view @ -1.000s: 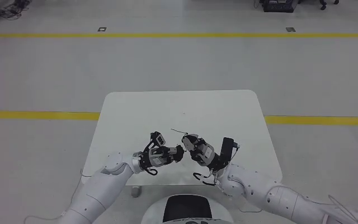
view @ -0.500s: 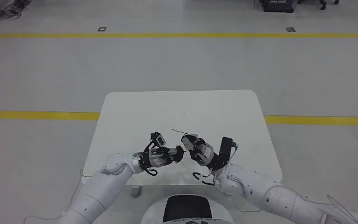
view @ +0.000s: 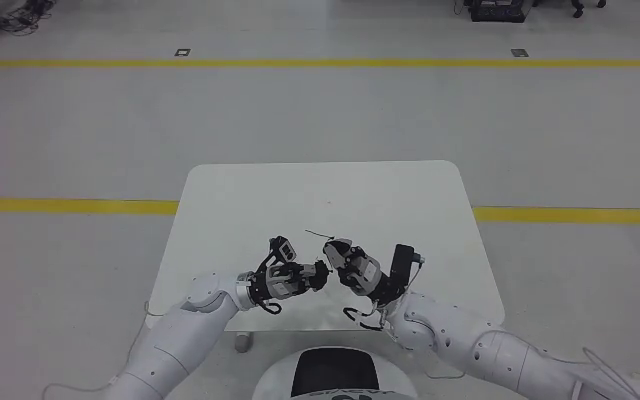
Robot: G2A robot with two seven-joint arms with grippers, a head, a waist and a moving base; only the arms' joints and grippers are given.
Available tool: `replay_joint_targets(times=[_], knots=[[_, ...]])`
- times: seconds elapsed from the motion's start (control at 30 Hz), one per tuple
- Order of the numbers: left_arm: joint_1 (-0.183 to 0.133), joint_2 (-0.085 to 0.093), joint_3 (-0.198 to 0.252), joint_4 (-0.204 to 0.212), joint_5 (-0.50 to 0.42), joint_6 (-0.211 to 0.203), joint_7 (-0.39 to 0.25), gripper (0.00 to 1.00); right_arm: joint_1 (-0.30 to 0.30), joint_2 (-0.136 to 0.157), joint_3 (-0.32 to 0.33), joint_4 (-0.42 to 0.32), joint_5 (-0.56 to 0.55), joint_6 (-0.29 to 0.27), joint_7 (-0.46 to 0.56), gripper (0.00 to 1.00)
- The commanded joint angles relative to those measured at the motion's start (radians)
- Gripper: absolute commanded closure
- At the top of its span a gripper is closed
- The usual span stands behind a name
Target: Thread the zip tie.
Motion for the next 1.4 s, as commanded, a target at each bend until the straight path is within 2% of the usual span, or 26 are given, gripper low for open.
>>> replay_joint_targets(times=[0.0, 1.37], knots=[[-0.001, 0.0, 0.001, 0.001, -0.001, 0.0, 0.0, 1.0, 0.001, -0.001, -0.001, 0.001, 0.001, 0.0, 0.001, 1.0], [-0.01, 0.005, 0.012, 0.02, -0.039, -0.003, -0.008, 1.0, -0.014, -0.01, 0.017, 0.006, -0.02, 0.0, 0.003, 1.0]])
